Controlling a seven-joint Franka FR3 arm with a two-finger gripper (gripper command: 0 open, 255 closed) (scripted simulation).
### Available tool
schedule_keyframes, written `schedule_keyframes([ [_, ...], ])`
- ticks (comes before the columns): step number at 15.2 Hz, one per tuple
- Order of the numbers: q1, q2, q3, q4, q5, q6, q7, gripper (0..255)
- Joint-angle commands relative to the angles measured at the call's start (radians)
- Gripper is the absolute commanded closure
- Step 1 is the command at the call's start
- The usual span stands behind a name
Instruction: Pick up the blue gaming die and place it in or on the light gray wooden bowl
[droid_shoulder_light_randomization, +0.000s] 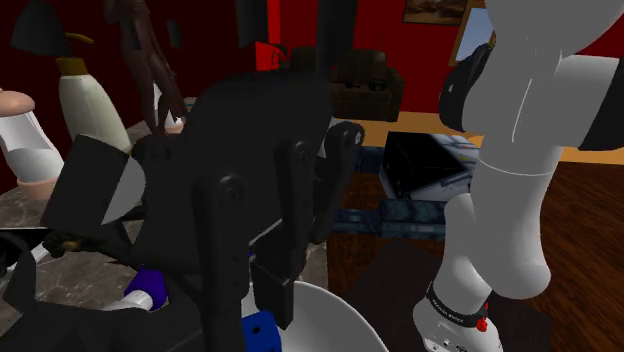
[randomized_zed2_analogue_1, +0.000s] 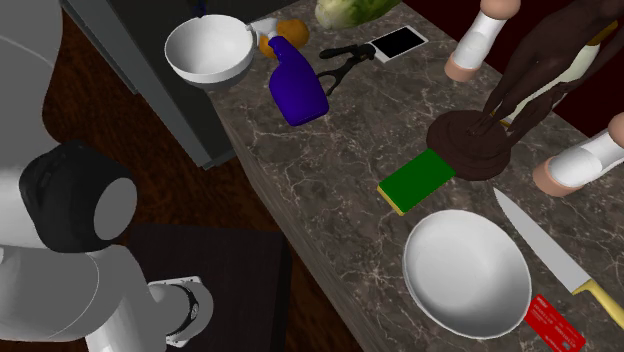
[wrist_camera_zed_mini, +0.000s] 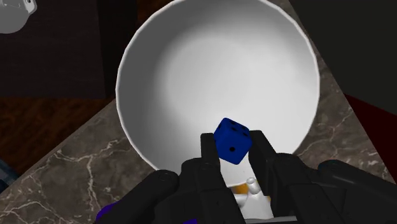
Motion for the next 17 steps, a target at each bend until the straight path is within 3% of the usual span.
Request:
schedule_keyframes([
  [1,-0.025,-0.032,-0.005,-0.065,0.028,0.043,-0.013,255],
  [11,-0.089,-0.163,-0.04,-0.331,0.128,0.218,-0.076,255],
  [17,-0.089,-0.163,-0.04,-0.331,0.128,0.218,-0.076,255],
])
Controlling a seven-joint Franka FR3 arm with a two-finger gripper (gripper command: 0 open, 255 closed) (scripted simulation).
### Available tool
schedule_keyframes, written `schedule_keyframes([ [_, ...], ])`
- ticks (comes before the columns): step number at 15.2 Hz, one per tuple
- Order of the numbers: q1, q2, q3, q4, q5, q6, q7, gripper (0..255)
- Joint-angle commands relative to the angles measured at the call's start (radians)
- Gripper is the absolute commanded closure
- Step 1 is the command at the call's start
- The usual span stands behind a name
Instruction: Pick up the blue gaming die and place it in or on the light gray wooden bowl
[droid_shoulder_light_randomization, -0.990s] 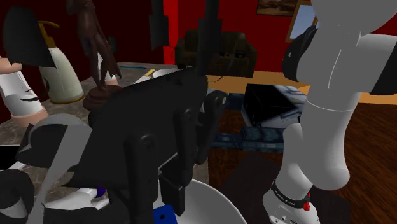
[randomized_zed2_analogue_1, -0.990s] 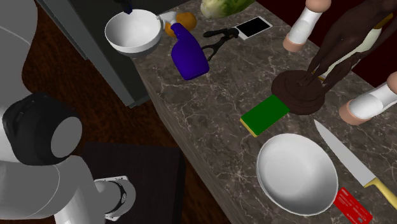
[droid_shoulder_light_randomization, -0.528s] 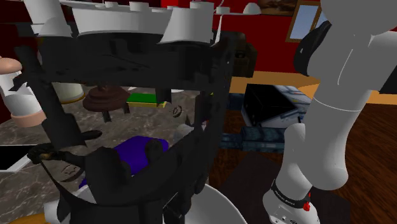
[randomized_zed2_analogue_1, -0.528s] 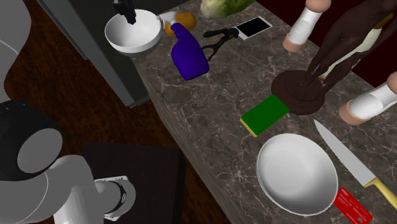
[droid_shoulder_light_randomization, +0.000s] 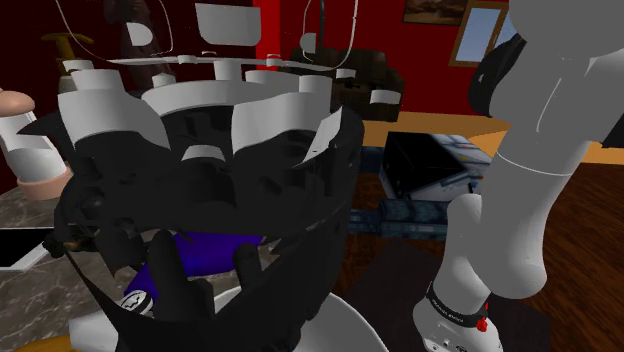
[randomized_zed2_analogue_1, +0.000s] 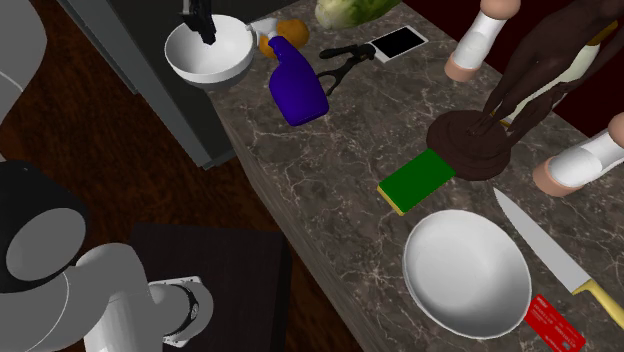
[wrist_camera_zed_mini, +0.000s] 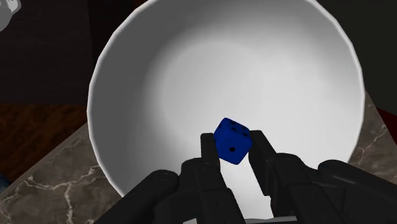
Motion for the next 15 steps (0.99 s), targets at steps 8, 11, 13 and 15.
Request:
schedule_keyframes([
  [8,0.009,0.027,0.009,0.06,-0.019,-0.041,0.014,0],
  [11,0.057,0.127,0.039,0.257,-0.097,-0.169,0.062,0],
  [13,0.059,0.126,0.037,0.257,-0.097,-0.169,0.061,0],
  [15,0.059,0.126,0.037,0.257,-0.097,-0.169,0.061,0],
])
